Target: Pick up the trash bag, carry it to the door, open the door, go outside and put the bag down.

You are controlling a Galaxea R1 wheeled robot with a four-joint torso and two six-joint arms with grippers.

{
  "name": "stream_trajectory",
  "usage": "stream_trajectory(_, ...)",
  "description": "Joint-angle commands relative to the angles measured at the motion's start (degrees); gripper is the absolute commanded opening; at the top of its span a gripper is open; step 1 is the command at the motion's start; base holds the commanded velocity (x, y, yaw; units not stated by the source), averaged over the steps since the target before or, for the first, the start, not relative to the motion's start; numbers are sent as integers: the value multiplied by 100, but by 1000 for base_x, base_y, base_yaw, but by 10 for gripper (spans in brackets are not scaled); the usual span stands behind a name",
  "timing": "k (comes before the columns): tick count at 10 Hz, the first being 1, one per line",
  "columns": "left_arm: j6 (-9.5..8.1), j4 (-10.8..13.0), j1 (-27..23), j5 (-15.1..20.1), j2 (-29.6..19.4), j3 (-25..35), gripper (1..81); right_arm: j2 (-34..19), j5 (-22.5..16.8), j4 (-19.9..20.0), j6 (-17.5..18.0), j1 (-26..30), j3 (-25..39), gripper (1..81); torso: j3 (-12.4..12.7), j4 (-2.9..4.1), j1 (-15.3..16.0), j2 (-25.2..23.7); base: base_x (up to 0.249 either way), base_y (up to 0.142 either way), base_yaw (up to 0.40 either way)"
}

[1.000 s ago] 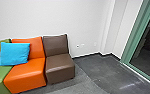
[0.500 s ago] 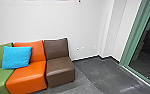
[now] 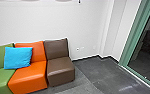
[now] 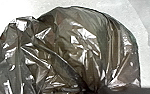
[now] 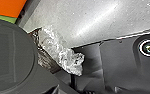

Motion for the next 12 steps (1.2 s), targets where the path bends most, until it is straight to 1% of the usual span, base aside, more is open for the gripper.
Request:
stream_trajectory(1, 43, 94, -98, 195, 94, -226, 10, -60, -178, -142, -11, 155, 116, 811, 0, 0, -358, 555, 0, 0, 0)
stream_trajectory(3, 43, 139, -72, 195, 288, -481, 10, 19, -178, -142, -11, 93, 11, 811, 0, 0, -629, 977, 0, 0, 0)
stream_trajectory(5, 43, 244, 7, 203, 742, -1048, 10, 412, -178, -133, -11, 15, -696, 811, 0, 0, -905, 1405, 0, 0, 0)
stream_trajectory(6, 43, 244, 42, 195, 886, -1307, 10, 546, -178, -151, -20, -21, -877, 811, 0, 0, -1042, 1617, 0, 0, 0)
stream_trajectory(8, 43, 236, 86, 203, 1079, -1641, 10, 757, -178, -239, -20, -29, -1070, 811, 0, 0, -1322, 2052, 0, 0, 0)
stream_trajectory(10, 43, 288, 113, 203, 1316, -2010, 10, 959, -187, -248, -29, -39, -1316, 811, 0, 0, -1605, 2492, 0, 0, 0)
stream_trajectory(11, 43, 306, 113, 203, 1448, -2221, 10, 1003, -187, -327, -20, -65, -1352, 811, 326, 0, -1744, 2710, 0, 0, 0)
stream_trajectory(12, 43, 306, 113, 212, 1580, -2449, 10, 1047, -178, -353, -20, -82, -1448, 811, 484, 0, -1862, 2894, 0, 0, 0)
